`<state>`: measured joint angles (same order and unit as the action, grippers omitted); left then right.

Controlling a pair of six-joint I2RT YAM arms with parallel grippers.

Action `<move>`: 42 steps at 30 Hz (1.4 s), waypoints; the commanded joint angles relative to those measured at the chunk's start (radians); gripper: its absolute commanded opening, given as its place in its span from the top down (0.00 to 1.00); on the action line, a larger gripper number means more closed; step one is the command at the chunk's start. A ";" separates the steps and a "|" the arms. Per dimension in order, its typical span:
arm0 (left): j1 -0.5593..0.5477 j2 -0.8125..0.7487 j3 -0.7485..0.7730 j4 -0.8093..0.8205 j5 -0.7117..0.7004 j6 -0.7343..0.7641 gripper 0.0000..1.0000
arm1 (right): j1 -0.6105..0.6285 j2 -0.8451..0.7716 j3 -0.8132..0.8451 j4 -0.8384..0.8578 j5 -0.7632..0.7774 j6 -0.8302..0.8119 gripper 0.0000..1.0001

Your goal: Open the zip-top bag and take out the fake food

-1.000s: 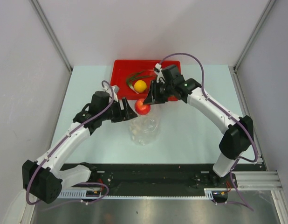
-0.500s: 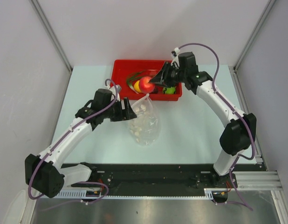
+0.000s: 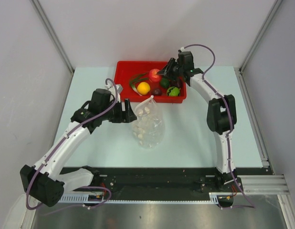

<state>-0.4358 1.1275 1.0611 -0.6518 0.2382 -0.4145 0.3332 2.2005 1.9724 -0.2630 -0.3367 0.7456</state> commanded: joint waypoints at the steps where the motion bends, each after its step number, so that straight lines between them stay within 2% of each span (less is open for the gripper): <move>1: 0.000 -0.040 0.048 -0.042 -0.014 0.065 0.21 | -0.003 0.106 0.130 0.059 0.111 -0.058 0.83; 4: 0.000 -0.026 0.062 -0.075 -0.019 0.077 0.20 | -0.003 0.186 0.213 0.032 0.139 -0.069 0.72; 5: 0.000 -0.020 0.063 -0.077 -0.017 0.082 0.20 | -0.005 0.208 0.247 0.015 0.145 -0.071 0.64; 7: 0.000 -0.014 0.065 -0.074 0.004 0.085 0.20 | -0.005 0.264 0.296 -0.027 0.157 -0.080 0.55; 8: 0.000 -0.002 0.068 -0.071 0.009 0.086 0.20 | -0.006 0.283 0.345 -0.041 0.159 -0.081 0.49; 9: 0.000 0.008 0.069 -0.071 0.019 0.085 0.20 | -0.006 0.297 0.365 -0.053 0.162 -0.083 0.36; 11: 0.000 0.038 0.082 -0.068 0.018 0.080 0.19 | -0.006 0.317 0.404 -0.090 0.163 -0.086 0.23; 14: 0.000 0.078 0.102 -0.072 0.021 0.072 0.20 | -0.005 0.289 0.382 -0.123 0.163 -0.097 0.16; 19: 0.000 0.106 0.109 -0.048 0.010 0.037 0.21 | -0.003 0.161 0.240 -0.174 0.151 -0.117 0.14; 20: 0.000 0.109 0.106 -0.037 0.009 0.023 0.22 | -0.002 0.095 0.205 -0.182 0.151 -0.121 0.13; 23: 0.000 0.124 0.099 0.012 0.038 -0.001 0.23 | 0.004 -0.010 0.041 -0.212 0.140 -0.126 0.12; 27: -0.001 0.135 0.089 0.034 0.066 -0.041 0.30 | 0.020 -0.258 -0.188 -0.268 0.151 -0.188 0.10; 28: -0.003 0.102 0.080 0.040 0.059 -0.049 0.30 | 0.024 -0.300 -0.273 -0.281 0.156 -0.202 0.09; 30: -0.003 0.039 0.028 0.061 0.041 -0.063 0.28 | 0.030 -0.387 -0.344 -0.353 0.179 -0.225 0.07; 31: -0.003 -0.050 -0.016 0.096 0.036 -0.067 0.22 | 0.042 -0.477 -0.424 -0.378 0.203 -0.247 0.05; 36: -0.001 -0.279 -0.059 0.133 0.016 -0.073 0.09 | 0.142 -0.738 -0.584 -0.528 0.310 -0.281 0.00; 39: 0.000 -0.417 -0.102 0.197 0.035 -0.134 0.01 | 0.217 -0.893 -0.665 -0.607 0.395 -0.217 0.00; 42: 0.000 -0.520 -0.162 0.301 0.084 -0.294 0.01 | 0.239 -1.037 -0.779 -0.627 0.363 -0.129 0.00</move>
<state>-0.4358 0.7021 0.9615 -0.5041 0.2710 -0.5308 0.5529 1.3075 1.3003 -0.7891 -0.0280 0.5331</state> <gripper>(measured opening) 0.992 0.994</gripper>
